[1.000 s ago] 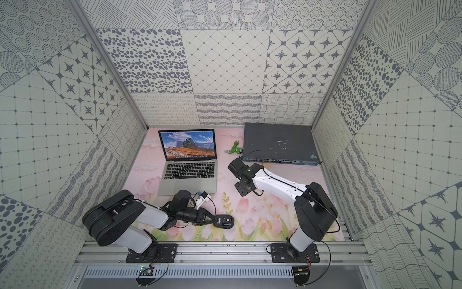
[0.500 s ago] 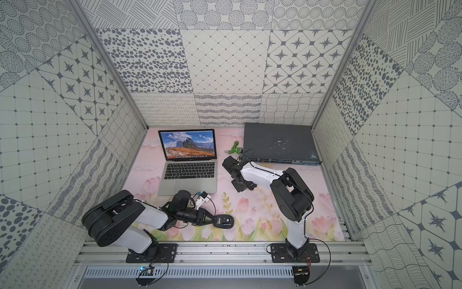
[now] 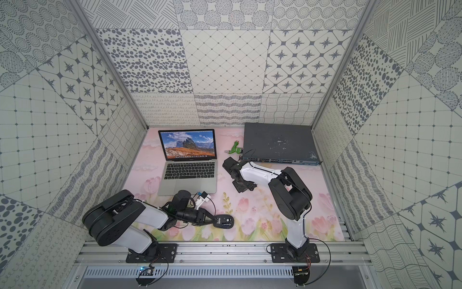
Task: Remove the wireless mouse receiver from the laptop
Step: Pick up the lid from the center of the board.
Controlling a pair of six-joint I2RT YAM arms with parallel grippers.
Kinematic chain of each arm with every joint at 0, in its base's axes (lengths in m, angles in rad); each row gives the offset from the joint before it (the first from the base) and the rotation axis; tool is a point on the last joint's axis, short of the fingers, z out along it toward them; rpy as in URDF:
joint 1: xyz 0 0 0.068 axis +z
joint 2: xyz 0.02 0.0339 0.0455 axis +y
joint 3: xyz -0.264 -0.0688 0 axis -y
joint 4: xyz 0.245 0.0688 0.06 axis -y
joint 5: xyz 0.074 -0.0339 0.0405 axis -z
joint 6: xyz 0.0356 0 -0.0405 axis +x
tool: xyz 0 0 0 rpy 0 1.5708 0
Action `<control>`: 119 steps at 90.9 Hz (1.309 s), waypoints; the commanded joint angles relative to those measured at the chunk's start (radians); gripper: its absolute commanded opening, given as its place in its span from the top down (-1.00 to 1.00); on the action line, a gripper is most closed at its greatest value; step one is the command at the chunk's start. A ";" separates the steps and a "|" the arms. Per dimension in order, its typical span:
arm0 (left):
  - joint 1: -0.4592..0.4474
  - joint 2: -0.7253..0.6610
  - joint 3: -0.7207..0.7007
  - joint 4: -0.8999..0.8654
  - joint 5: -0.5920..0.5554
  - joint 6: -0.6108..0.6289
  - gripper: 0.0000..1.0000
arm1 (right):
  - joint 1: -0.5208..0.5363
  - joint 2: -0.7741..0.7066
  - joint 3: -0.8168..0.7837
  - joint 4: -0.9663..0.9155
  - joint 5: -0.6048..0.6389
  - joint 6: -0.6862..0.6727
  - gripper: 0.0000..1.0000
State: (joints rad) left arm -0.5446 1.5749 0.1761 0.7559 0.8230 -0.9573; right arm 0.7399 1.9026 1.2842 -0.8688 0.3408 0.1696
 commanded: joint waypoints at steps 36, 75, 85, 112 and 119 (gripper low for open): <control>-0.003 0.013 -0.009 -0.070 -0.072 0.020 0.55 | -0.006 0.045 0.018 0.002 -0.014 0.021 0.56; -0.003 0.016 -0.009 -0.065 -0.070 0.018 0.55 | -0.020 0.068 0.038 0.004 -0.016 0.016 0.65; -0.003 0.016 -0.009 -0.063 -0.068 0.017 0.55 | -0.020 0.064 0.038 0.006 -0.019 0.015 0.74; -0.003 -0.004 -0.041 -0.018 -0.068 -0.004 0.58 | -0.025 -0.006 0.017 0.026 -0.051 0.011 0.92; -0.003 -0.030 -0.045 -0.019 -0.064 -0.009 0.60 | -0.029 -0.047 0.003 0.037 -0.070 0.011 0.95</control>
State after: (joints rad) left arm -0.5446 1.5696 0.1558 0.7792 0.8227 -0.9615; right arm 0.7185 1.9308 1.2995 -0.8635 0.3157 0.1730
